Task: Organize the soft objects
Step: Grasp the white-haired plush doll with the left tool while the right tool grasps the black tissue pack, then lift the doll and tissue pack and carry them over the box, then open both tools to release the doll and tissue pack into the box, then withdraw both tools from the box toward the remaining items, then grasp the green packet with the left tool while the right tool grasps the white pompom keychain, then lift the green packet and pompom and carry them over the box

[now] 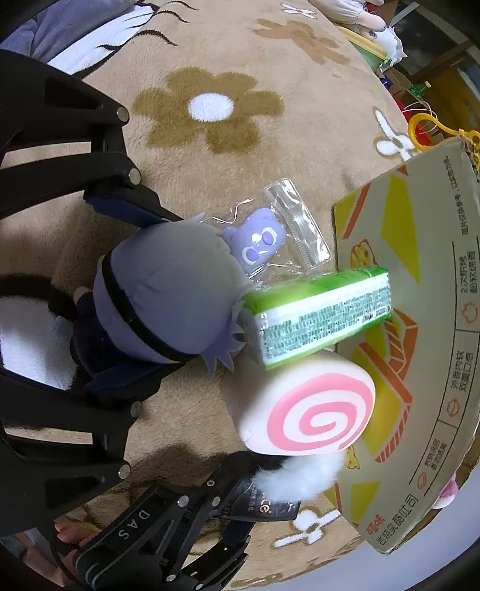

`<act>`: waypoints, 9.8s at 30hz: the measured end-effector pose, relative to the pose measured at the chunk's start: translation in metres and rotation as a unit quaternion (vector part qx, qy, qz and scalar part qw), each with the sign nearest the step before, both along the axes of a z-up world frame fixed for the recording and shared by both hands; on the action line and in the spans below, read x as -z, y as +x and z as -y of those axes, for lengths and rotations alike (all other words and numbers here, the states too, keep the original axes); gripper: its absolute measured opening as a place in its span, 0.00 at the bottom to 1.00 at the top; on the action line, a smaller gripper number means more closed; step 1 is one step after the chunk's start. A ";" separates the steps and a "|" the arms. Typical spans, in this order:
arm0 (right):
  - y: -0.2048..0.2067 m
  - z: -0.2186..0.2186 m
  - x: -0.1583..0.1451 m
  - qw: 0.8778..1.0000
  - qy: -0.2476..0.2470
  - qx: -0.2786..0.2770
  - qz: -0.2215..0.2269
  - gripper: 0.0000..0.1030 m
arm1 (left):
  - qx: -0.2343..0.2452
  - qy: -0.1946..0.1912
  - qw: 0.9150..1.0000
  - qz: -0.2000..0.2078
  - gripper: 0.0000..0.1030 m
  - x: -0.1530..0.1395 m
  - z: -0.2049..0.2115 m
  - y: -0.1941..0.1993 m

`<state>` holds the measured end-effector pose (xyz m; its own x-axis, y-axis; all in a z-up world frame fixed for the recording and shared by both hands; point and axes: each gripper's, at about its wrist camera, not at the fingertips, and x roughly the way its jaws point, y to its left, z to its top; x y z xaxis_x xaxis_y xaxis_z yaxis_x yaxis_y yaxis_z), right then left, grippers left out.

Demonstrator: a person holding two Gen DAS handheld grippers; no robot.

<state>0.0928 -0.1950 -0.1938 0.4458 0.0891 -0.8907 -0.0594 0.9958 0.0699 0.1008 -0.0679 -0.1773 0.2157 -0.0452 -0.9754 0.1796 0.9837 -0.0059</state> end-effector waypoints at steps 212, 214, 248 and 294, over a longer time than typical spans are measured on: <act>0.035 0.000 -0.017 0.994 0.100 -0.009 0.042 0.45 | 0.020 0.002 0.995 0.097 0.37 -0.029 0.011 0.040; 0.038 -0.005 -0.017 0.993 0.108 -0.013 0.037 0.37 | 0.025 0.002 0.995 0.096 0.35 -0.027 0.014 0.039; 0.033 -0.011 -0.013 0.991 0.129 -0.009 0.026 0.24 | 0.031 0.003 0.993 0.117 0.30 -0.030 0.002 0.021; -0.018 0.022 -0.186 0.963 0.095 -0.003 0.253 0.23 | 0.034 0.001 0.946 0.324 0.30 -0.168 -0.002 -0.016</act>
<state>0.0746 -0.2167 -0.0076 0.8168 0.2330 -0.5277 -0.1399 0.9675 0.2106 0.0847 -0.0661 -0.0096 0.7645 -0.0779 -0.6399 0.2069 0.9698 0.1291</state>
